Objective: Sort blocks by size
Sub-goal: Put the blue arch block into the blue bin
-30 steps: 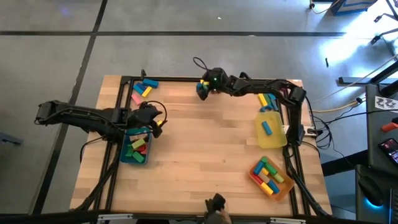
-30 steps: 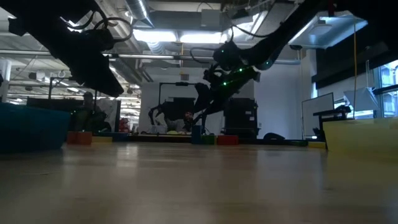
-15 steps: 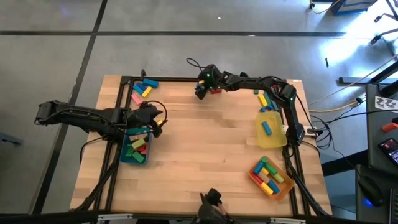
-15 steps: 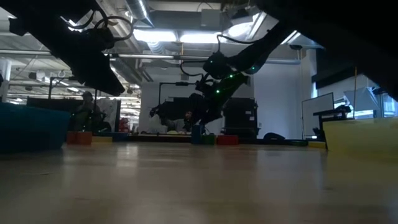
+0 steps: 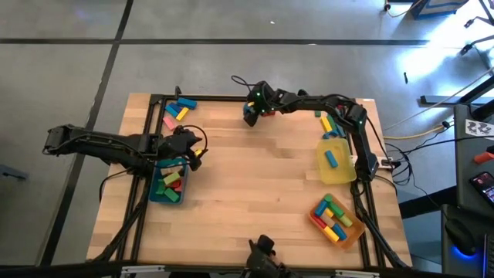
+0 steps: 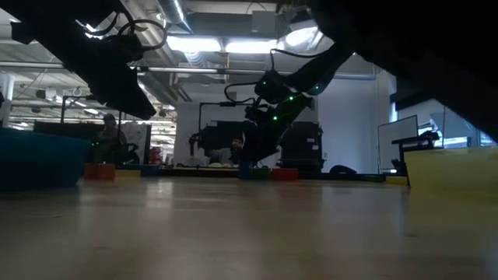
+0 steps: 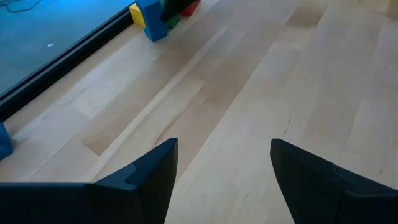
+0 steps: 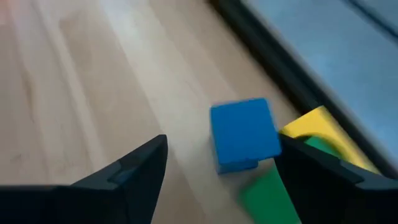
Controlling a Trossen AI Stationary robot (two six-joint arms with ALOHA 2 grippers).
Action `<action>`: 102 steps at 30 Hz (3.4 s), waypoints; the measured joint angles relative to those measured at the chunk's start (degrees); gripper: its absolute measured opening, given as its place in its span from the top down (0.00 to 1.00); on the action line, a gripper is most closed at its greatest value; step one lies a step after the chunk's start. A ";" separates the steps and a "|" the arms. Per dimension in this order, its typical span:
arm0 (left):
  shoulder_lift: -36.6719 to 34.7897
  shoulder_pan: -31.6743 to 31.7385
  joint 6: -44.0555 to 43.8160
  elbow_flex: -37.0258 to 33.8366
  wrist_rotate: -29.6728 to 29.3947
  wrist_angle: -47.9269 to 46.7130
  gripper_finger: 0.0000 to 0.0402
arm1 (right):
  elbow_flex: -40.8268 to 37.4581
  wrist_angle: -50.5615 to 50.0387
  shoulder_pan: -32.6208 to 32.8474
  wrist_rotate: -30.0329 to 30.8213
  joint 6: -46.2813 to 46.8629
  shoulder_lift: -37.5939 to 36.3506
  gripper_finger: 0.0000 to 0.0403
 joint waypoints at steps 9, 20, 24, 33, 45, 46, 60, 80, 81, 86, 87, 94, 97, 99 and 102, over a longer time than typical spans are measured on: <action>0.00 -0.01 -0.02 0.00 0.00 -0.02 0.40 | -0.02 2.47 -0.32 -4.69 -0.30 0.59 0.47; 0.00 -0.01 -0.04 0.02 0.00 -0.13 0.40 | -0.02 3.14 -0.20 -7.09 -0.39 0.59 0.64; 0.00 -0.01 -0.04 0.02 0.00 -0.17 0.40 | 0.02 2.48 0.07 -6.86 -0.42 0.51 0.64; 0.00 -0.01 -0.04 0.02 0.00 -0.17 0.40 | 0.02 2.24 0.09 -6.98 -0.50 0.48 0.64; 0.00 -0.01 -0.04 0.02 0.00 0.00 0.40 | -0.10 1.22 0.11 -11.30 1.32 -0.26 0.63; 0.00 -0.01 -0.06 0.02 0.00 0.02 0.40 | -0.11 1.26 0.11 -12.93 1.76 -0.51 0.63; -0.88 -0.08 0.34 0.91 0.04 0.54 0.40 | 0.39 1.83 4.13 -13.91 1.75 -3.41 0.63; -13.98 0.05 1.83 4.61 -0.74 -3.23 0.40 | 3.89 14.60 21.94 -9.50 -0.01 -2.96 0.63; -14.64 0.05 2.19 4.61 -0.92 -2.49 0.40 | 3.92 16.94 22.64 -8.98 -0.02 -2.34 0.63; -17.10 0.09 4.83 4.61 -1.08 1.45 0.40 | 3.92 24.62 25.53 -8.94 -0.18 0.93 0.63; -17.35 0.09 4.90 4.61 -1.08 2.16 0.40 | 3.92 26.74 25.96 -8.97 -0.20 1.74 0.63; -17.65 0.09 4.92 4.61 -1.09 2.73 0.40 | 6.87 37.98 28.41 -9.15 -0.22 7.70 0.63; -17.57 0.09 4.92 4.61 -1.07 2.63 0.40 | 11.01 39.15 29.29 -9.43 -0.31 11.23 0.63; -17.57 0.09 4.92 4.61 -1.09 2.73 0.40 | 14.45 38.84 29.81 -9.56 -0.33 13.59 0.63; -17.57 0.09 4.92 4.59 -1.08 2.68 0.40 | 20.41 37.90 30.38 -9.52 -1.23 17.56 0.63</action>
